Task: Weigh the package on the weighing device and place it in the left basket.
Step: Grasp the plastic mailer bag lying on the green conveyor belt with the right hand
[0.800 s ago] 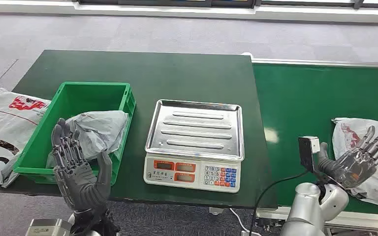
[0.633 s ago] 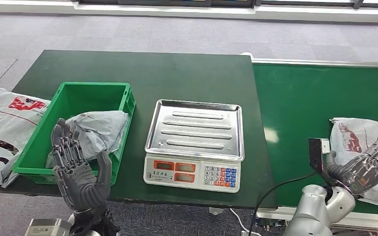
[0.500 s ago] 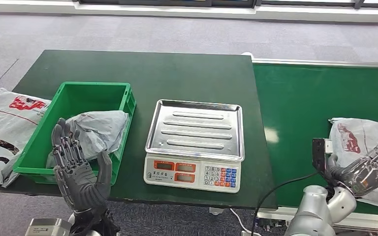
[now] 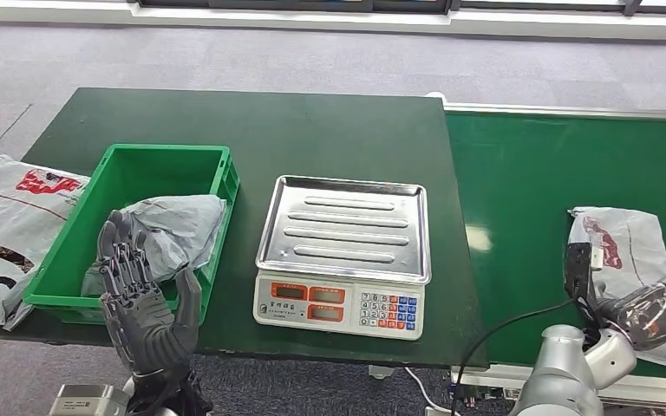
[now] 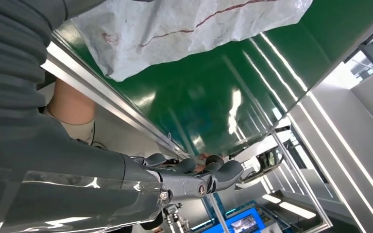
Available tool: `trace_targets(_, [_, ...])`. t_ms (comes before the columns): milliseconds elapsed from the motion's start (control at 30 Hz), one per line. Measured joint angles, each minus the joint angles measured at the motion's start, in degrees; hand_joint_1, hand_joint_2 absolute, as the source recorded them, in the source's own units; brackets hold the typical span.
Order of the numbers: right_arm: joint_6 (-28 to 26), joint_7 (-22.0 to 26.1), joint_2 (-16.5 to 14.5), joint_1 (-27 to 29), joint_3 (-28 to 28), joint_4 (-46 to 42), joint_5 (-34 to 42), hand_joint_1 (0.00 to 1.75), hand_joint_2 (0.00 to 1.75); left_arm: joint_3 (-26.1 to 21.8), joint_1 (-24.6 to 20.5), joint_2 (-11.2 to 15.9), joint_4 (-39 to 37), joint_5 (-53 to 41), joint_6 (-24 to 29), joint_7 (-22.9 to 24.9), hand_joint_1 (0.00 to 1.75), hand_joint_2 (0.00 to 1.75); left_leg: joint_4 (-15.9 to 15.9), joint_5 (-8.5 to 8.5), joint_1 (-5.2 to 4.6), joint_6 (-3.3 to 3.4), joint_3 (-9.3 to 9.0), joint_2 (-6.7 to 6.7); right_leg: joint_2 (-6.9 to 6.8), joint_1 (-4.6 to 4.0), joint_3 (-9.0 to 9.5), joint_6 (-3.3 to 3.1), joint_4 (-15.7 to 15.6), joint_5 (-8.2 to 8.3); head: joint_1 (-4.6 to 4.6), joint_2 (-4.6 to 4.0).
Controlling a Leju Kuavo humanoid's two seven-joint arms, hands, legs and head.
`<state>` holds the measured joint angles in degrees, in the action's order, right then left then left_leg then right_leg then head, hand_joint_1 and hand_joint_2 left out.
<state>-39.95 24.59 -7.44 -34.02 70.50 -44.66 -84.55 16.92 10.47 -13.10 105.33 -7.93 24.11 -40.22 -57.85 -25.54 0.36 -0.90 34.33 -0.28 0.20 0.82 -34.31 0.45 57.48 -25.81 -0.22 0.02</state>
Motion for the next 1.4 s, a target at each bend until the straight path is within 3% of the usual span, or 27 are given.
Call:
trace_targets(200, [0.0,-1.2,0.8,0.0,-0.2,1.4,-0.5,0.00,1.75,0.0,0.4,0.0,0.0,0.0,0.0,0.0,0.00,1.75,0.0,0.00,0.00,0.00,0.00,0.00,0.00,-0.01,0.00,0.00,0.0,0.00,0.00,0.00])
trace_targets(567, [0.0,-9.2,4.2,-1.6,-3.9,8.5,-3.6,0.00,1.75,0.2,1.3,0.8,0.1,1.0,1.8,0.0,0.00,1.75,0.0,0.00,0.00,0.01,-0.02,0.00,0.00,0.00,0.02,0.01,0.0,0.01,0.00,0.00])
trace_targets(833, [0.0,-7.7,6.4,-3.0,-6.7,17.1,-0.3,0.00,1.75,0.2,1.4,1.3,0.2,-0.7,5.5,0.0,0.00,1.75,0.0,0.01,0.00,0.01,-0.03,-0.02,-0.03,-0.01,0.04,0.01,0.0,0.01,0.00,-0.01])
trace_targets(1400, [1.2,-6.9,8.1,-2.4,-10.4,24.2,3.6,0.00,1.75,0.3,0.4,2.1,-1.1,-0.4,5.1,0.0,0.00,1.75,0.0,0.01,0.00,0.01,-0.05,0.00,0.00,0.00,0.02,0.01,0.0,0.00,0.00,0.00])
